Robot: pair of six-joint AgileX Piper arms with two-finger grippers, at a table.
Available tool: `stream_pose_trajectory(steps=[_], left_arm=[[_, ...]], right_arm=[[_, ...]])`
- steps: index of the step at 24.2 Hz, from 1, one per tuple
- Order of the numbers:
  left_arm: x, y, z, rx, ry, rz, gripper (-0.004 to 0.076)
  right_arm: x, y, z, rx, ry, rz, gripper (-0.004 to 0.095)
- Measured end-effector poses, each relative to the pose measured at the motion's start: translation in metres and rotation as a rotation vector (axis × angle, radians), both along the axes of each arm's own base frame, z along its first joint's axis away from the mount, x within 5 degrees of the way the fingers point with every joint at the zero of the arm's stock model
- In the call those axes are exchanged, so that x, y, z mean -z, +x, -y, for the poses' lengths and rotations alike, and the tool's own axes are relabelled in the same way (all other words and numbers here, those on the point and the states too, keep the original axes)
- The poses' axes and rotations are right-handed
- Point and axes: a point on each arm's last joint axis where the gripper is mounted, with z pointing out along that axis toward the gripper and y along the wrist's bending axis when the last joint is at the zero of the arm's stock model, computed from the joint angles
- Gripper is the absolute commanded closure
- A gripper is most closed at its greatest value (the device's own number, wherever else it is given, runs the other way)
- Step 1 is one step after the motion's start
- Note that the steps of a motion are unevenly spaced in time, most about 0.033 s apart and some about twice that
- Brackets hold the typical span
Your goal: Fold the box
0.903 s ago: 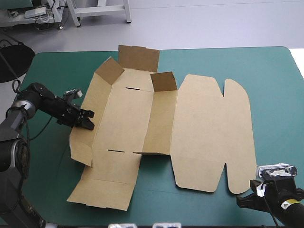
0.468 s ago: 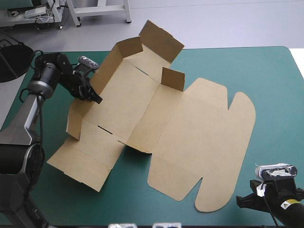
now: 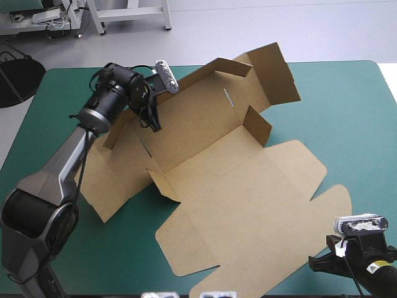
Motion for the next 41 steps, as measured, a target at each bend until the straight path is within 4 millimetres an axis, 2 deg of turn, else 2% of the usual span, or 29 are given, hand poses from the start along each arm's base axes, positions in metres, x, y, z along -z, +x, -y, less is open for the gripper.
stream_pose_trajectory(steps=[6,14,19,22,29,36,41], left_arm=[[-0.008,-0.012,0.041,0.147,0.082,0.143,0.0732],[-0.018,-0.038,0.092,0.322,0.173,0.309,0.0732],[-0.024,-0.062,0.125,0.434,0.253,0.41,0.0733],[-0.025,-0.076,0.14,0.446,0.229,0.429,0.0733],[-0.022,-0.104,0.164,0.342,0.143,0.479,0.0733],[0.008,-0.119,0.171,0.297,0.172,0.525,0.0733],[0.025,-0.142,0.17,0.296,0.176,0.603,0.0733]], right_arm=[[0.0,0.0,0.0,0.0,0.0,0.0,0.0921],[0.0,0.0,0.0,0.0,0.0,0.0,0.0921],[0.0,0.0,0.0,0.0,0.0,0.0,0.0921],[0.0,0.0,0.0,0.0,0.0,0.0,0.0921],[0.0,0.0,0.0,0.017,0.018,-0.004,0.0921],[-0.004,-0.002,-0.001,0.024,0.032,-0.013,0.0921],[-0.025,-0.005,-0.002,0.036,0.038,0.039,0.0921]])
